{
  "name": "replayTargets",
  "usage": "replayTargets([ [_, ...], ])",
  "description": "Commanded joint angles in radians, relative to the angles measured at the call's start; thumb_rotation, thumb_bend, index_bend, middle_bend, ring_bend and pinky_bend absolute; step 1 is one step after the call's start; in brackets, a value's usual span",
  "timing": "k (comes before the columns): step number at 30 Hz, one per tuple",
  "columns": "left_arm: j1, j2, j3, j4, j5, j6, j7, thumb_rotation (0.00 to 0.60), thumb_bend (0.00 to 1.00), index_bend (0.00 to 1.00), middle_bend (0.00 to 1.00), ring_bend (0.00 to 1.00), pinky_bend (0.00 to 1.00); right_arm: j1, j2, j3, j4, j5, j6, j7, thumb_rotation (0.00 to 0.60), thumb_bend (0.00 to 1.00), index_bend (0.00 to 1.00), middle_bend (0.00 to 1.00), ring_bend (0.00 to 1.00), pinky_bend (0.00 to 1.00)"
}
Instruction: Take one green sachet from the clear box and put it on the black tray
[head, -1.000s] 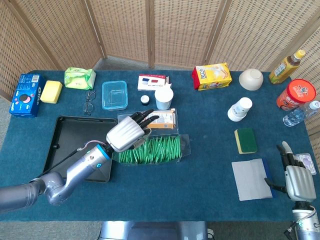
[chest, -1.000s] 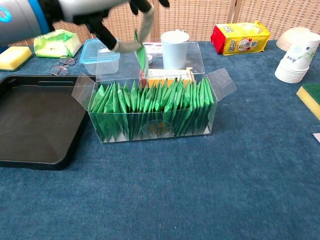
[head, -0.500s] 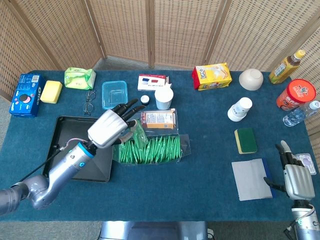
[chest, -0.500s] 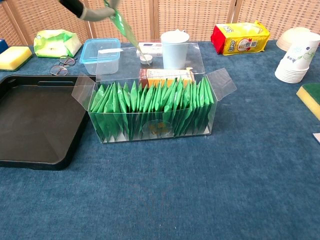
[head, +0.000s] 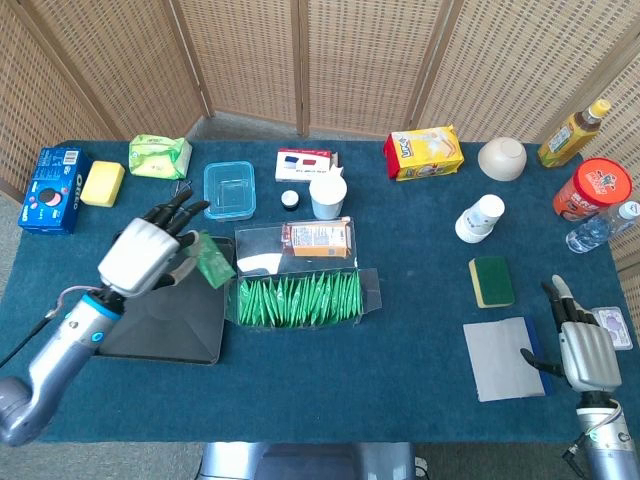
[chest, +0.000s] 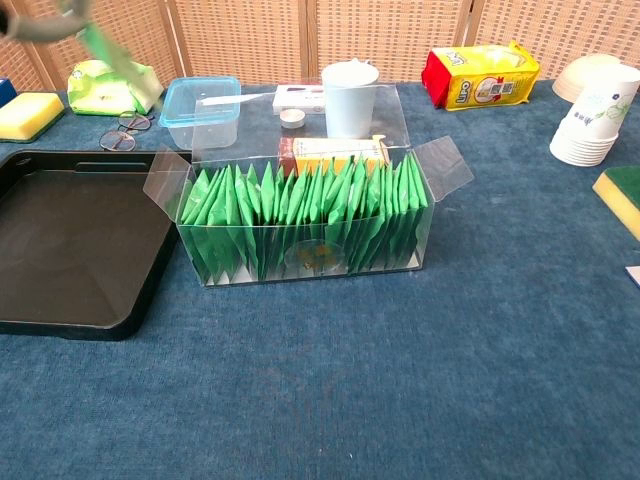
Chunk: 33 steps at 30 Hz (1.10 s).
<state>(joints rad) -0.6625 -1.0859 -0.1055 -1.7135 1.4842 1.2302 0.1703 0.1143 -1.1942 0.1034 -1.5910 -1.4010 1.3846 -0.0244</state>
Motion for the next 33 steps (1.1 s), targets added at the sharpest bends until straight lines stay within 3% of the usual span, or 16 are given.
replayTargets([
  [1,0.043,0.020,0.031,0.025,-0.030,0.005,-0.015,0.600,0.36,0.54,0.14,0.06,0.24,0.010,-0.004,0.003,0.001,-0.003,-0.009,-0.003,0.581,0.19,0.00,0.03,0.18,0.28],
  [8,0.093,-0.036,0.068,0.139,-0.096,-0.050,-0.049,0.600,0.36,0.54,0.14,0.06,0.24,0.029,-0.009,0.007,-0.006,-0.003,-0.026,-0.018,0.581,0.19,0.00,0.03,0.18,0.28],
  [13,0.098,-0.091,0.066,0.191,-0.088,-0.061,-0.066,0.600,0.36,0.54,0.14,0.06,0.24,0.020,-0.002,0.002,-0.016,0.006,-0.016,-0.025,0.582,0.19,0.00,0.03,0.18,0.28],
  [16,0.095,-0.107,0.063,0.206,-0.078,-0.067,-0.072,0.600,0.36,0.49,0.14,0.06,0.24,0.016,0.002,0.001,-0.022,0.008,-0.010,-0.028,0.579,0.19,0.00,0.03,0.18,0.28],
  [19,0.093,-0.113,0.061,0.209,-0.069,-0.074,-0.078,0.600,0.36,0.36,0.14,0.06,0.24,0.013,0.007,0.000,-0.027,0.009,-0.005,-0.030,0.581,0.19,0.00,0.03,0.18,0.28],
  [24,0.100,-0.101,0.054,0.199,-0.062,-0.069,-0.087,0.579,0.36,0.26,0.14,0.06,0.24,0.015,0.010,0.002,-0.030,0.010,-0.005,-0.031,0.581,0.19,0.00,0.03,0.18,0.28],
  [33,0.190,-0.030,0.055,0.132,-0.063,0.040,-0.119,0.565,0.36,0.24,0.14,0.06,0.24,0.036,0.016,0.015,-0.026,0.010,-0.018,-0.033,0.581,0.19,0.00,0.03,0.18,0.28],
])
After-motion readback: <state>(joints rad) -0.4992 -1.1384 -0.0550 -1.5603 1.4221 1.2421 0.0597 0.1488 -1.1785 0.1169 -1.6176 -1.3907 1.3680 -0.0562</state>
